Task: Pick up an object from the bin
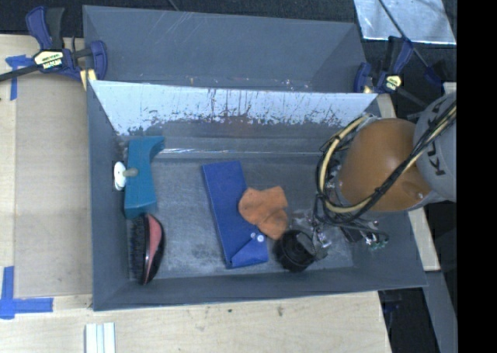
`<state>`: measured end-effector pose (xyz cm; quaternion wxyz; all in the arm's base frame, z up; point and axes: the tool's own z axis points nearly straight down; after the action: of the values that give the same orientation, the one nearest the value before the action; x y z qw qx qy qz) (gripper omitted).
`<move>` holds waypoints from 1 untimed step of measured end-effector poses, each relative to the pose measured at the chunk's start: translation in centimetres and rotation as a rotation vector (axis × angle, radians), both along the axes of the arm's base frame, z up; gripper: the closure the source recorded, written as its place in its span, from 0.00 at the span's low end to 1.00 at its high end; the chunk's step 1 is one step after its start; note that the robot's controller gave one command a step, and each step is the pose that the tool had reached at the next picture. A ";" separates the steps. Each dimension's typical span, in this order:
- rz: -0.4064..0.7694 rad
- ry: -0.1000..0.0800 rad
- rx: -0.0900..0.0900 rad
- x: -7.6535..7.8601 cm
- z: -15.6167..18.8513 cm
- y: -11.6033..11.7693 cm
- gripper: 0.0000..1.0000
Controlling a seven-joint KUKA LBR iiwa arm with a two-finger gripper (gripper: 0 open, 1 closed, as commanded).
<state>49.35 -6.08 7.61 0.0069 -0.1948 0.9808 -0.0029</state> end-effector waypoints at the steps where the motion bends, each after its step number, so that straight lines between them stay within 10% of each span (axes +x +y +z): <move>1: 0.000 0.001 0.001 -0.1 0.3 0.0 1.00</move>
Offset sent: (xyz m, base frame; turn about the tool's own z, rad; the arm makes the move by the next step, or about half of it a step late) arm -0.0001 0.0000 0.0264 0.0001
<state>49.28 -6.05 7.89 0.0065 -0.1948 0.9808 -0.0023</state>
